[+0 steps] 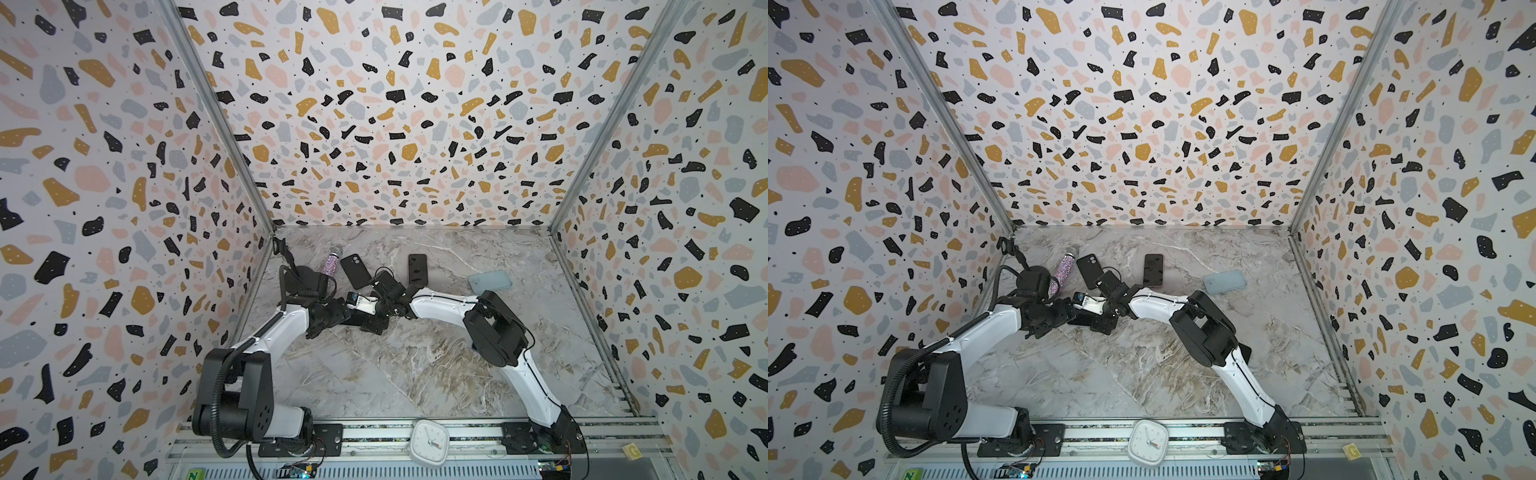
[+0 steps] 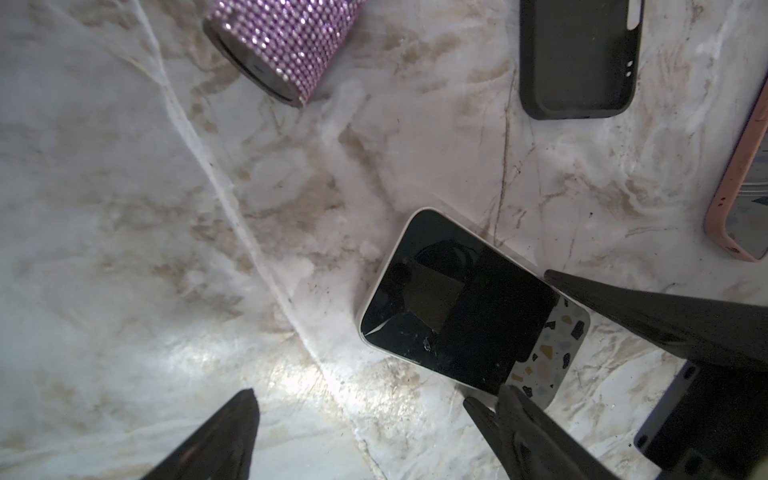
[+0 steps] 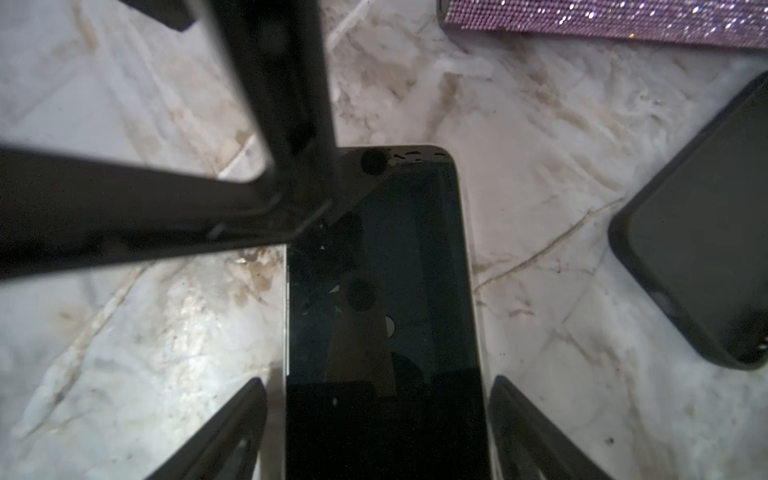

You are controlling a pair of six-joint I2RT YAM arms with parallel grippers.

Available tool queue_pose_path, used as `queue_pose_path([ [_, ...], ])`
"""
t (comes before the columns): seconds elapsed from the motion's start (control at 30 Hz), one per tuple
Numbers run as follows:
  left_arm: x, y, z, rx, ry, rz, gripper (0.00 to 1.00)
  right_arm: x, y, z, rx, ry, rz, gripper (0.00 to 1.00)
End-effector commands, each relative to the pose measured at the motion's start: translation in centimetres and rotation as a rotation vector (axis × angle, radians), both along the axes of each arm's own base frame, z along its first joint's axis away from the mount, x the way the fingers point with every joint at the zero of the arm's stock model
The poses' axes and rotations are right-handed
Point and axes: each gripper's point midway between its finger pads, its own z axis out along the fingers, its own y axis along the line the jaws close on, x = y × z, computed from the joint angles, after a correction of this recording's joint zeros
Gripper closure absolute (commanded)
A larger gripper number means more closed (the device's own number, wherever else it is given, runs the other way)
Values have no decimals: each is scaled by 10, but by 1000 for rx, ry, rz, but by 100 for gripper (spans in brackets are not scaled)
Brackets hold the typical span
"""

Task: Put the phone into the phone case
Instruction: 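Grasp the bare black phone with the right gripper while the left approaches it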

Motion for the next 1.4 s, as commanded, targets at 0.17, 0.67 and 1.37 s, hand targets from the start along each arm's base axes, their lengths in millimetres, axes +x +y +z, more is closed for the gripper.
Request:
queue_pose_path([
  [0.17, -4, 4, -17, 15, 37, 10, 10, -46, -39, -63, -307, 250, -139, 28],
  [0.67, -12, -38, -43, -268, 53, -23, 19, -95, -60, -45, -231, 428, -251, 34],
  [1.37, -47, -43, -62, -345, 77, 38, 41, -100, -80, -45, -142, 555, -290, 36],
])
